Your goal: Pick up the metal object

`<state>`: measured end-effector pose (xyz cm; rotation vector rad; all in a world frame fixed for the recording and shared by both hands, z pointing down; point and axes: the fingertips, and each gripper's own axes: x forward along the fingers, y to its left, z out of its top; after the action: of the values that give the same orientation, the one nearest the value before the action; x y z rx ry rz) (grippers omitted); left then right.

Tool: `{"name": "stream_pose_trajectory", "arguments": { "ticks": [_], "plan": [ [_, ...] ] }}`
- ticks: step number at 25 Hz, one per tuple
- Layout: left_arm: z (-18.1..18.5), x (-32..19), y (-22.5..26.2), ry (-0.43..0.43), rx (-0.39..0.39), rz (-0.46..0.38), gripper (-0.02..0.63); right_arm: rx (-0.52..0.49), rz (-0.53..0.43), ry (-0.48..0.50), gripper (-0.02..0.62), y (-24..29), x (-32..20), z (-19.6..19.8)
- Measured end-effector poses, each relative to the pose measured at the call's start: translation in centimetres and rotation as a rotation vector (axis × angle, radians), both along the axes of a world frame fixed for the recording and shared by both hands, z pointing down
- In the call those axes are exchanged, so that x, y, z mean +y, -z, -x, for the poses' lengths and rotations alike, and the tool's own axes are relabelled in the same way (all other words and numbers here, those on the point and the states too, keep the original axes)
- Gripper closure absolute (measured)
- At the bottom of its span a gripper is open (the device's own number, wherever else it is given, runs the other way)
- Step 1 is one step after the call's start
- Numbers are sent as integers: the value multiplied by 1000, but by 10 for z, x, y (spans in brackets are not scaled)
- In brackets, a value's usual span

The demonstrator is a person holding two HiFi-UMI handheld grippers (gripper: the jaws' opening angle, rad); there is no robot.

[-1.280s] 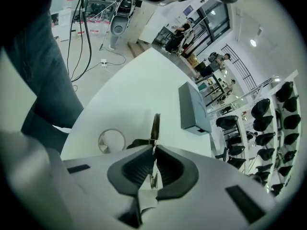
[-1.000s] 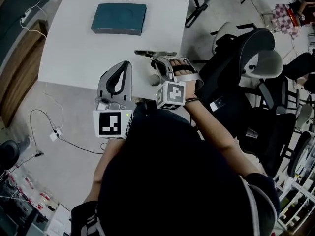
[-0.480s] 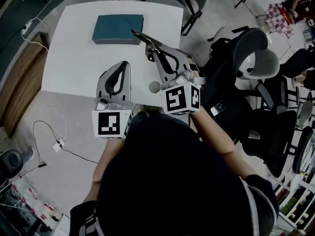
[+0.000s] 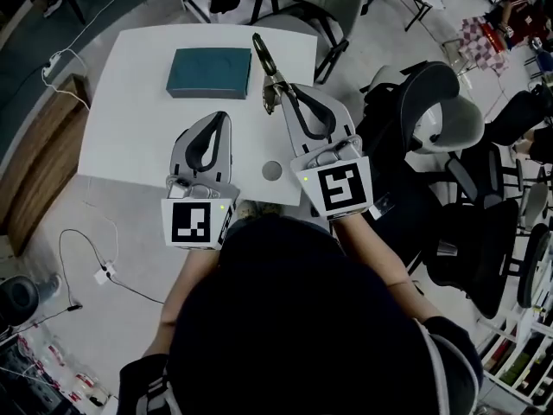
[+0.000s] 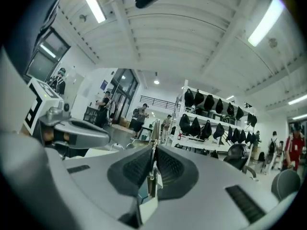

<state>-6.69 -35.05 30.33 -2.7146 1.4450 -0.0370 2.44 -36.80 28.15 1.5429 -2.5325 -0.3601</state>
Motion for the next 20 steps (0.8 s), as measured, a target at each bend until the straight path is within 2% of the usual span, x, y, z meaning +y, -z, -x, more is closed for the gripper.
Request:
{"name": "stream_pose_trajectory", "arguments": {
  "ticks": [3, 8, 14, 20],
  "plan": [
    [1, -1, 12, 8, 15, -10, 581, -96, 19, -28, 552, 11, 3, -9],
    [2, -4, 38, 26, 5, -64, 581, -176, -4, -67, 552, 30, 7, -21],
    [2, -5, 62, 42, 14, -97, 581, -200, -55, -96, 552, 45, 13, -30],
    [-4, 1, 61, 39, 15, -86, 581, -215, -49, -92, 552, 44, 16, -37]
  ]
}}
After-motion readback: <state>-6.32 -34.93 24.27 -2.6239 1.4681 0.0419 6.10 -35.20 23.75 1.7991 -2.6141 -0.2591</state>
